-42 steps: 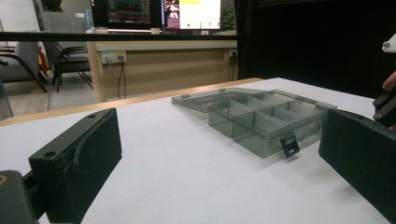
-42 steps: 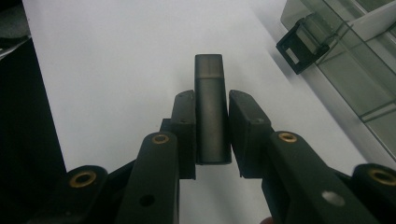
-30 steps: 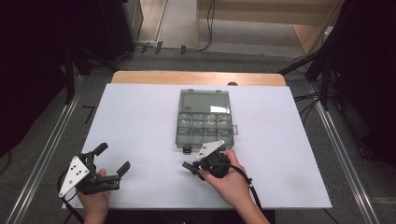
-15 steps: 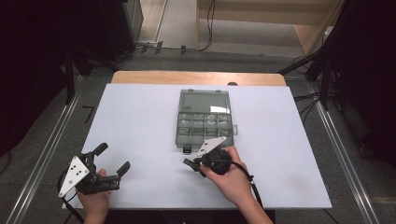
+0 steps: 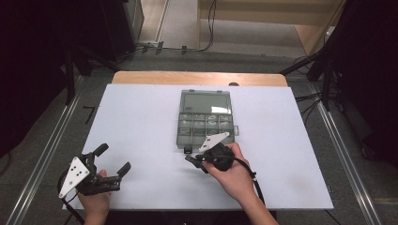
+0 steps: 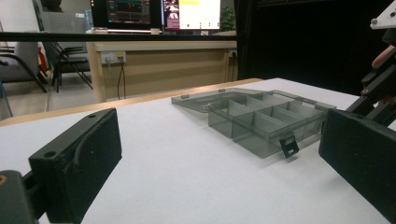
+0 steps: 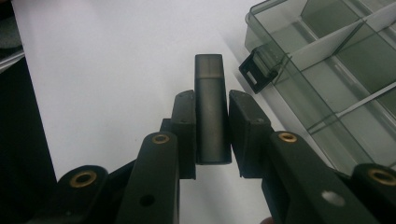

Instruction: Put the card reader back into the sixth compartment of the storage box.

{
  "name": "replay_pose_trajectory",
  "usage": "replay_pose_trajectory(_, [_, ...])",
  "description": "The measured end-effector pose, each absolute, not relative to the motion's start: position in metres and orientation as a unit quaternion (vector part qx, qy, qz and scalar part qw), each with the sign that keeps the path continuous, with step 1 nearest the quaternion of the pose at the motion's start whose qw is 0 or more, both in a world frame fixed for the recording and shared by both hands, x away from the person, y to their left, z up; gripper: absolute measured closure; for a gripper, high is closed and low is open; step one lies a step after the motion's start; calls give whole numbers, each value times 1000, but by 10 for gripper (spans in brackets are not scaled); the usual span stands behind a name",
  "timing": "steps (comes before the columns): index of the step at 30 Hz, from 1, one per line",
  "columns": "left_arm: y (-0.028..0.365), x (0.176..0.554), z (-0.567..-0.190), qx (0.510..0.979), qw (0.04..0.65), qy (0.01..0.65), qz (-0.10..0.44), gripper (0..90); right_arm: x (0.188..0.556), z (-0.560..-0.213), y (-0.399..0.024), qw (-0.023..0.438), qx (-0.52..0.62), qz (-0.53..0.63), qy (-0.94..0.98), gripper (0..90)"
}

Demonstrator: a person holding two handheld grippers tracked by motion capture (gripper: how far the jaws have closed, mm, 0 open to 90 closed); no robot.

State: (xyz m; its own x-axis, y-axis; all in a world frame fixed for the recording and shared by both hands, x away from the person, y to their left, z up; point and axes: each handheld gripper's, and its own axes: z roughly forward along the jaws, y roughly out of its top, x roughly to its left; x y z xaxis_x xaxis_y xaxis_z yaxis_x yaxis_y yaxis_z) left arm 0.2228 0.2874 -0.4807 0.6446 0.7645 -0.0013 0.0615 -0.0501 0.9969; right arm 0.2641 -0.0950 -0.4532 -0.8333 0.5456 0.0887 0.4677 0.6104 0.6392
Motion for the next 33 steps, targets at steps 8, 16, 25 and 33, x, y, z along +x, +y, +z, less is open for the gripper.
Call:
replay_pose_trajectory(8, [287, 223, -481, 666, 615, 310, 286, 0, 268, -451, -97, 58, 286, 340, 894, 708])
replay_pose_trajectory(16, [287, 223, -481, 666, 616, 310, 285, 0, 271, -450, -98, 57, 288, 342, 893, 708])
replay_pose_trajectory(25, [287, 223, -481, 665, 617, 310, 285, 0, 276, -448, -100, 57, 292, 344, 891, 708])
replay_pose_trajectory(33, [288, 223, -481, 666, 616, 309, 285, 0, 280, -446, -101, 59, 296, 346, 888, 708])
